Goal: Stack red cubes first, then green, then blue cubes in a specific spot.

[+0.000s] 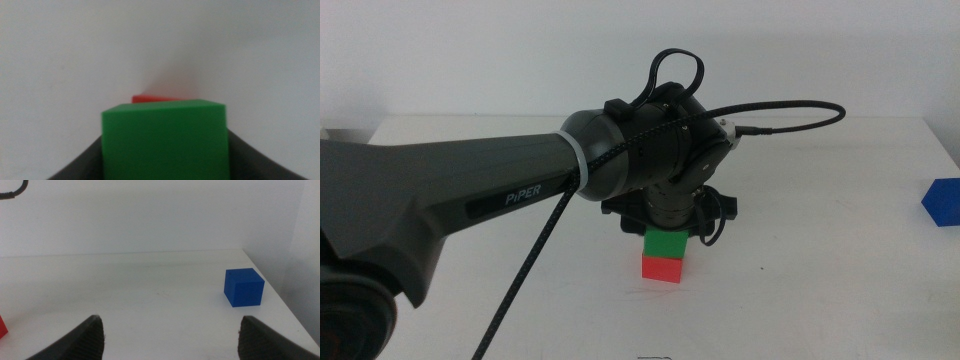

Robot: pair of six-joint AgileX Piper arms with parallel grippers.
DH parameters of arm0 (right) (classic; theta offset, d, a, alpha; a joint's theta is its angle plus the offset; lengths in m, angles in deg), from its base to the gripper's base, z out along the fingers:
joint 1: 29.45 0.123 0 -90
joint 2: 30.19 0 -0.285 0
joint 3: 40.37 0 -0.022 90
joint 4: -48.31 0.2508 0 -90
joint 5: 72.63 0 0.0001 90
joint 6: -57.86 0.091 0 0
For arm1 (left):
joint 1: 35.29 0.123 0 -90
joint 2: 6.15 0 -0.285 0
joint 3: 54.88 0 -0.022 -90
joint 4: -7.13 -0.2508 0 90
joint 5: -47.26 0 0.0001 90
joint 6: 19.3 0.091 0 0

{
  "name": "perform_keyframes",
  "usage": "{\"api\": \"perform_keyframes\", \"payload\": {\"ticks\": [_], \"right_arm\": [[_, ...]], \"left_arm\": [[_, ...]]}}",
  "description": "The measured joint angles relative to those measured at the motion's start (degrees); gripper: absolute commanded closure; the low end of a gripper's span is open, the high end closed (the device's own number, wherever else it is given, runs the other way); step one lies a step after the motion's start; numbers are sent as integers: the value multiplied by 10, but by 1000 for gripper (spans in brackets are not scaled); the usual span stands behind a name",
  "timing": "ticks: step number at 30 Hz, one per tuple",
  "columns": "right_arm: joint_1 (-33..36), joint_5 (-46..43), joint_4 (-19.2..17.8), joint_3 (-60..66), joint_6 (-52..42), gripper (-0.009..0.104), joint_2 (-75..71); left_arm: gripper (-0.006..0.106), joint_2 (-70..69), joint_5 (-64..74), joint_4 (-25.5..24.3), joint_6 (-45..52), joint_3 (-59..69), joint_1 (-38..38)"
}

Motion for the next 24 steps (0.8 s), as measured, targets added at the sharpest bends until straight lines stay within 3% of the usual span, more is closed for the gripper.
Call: {"api": "perform_keyframes", "payload": {"ticks": [11, 18, 24], "right_arm": [[0, 0, 0, 0, 0, 1, 0], [0, 0, 0, 0, 0, 1, 0], [0, 0, 0, 0, 0, 1, 0]], "left_arm": [[17, -1, 9, 0, 22, 0, 0], [13, -96, 15, 72, 173, 4, 0], [11, -218, 29, 87, 302, 4, 9]]}}
